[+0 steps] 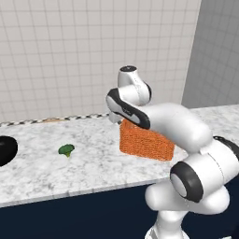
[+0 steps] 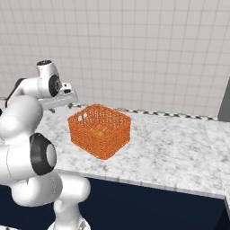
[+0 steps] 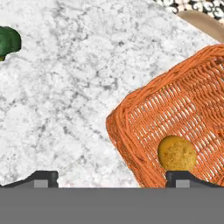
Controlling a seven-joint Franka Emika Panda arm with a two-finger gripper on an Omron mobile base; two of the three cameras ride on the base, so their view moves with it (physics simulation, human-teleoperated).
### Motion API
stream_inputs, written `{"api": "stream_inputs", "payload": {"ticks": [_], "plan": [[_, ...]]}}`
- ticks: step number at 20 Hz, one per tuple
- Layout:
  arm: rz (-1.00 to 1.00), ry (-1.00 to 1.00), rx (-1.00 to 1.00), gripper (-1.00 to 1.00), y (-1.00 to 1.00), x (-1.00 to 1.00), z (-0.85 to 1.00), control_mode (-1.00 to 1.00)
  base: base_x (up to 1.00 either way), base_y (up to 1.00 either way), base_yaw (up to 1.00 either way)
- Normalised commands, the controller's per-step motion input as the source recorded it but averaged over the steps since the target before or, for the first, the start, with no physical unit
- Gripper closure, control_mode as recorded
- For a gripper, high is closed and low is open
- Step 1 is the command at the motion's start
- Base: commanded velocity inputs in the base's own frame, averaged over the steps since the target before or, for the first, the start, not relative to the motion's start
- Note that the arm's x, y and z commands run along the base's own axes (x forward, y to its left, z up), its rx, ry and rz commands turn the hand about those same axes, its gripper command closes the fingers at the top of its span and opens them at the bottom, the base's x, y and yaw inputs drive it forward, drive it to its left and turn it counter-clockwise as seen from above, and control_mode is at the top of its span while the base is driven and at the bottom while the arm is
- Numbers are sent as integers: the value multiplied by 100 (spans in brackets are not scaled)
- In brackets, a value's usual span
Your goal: Open the cabinet, pick up the bread from the cabinet and place it in the basket. Then move the basket to the dining counter.
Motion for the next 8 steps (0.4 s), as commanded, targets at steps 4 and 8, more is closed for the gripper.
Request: {"api": "stream_inputs", "payload": {"ticks": [4, 8], "plan": [[0, -23, 0, -100, 13, -94, 57, -100, 0, 0, 0], [0, -18, 0, -100, 0, -98, 63, -100, 0, 0, 0]]}}
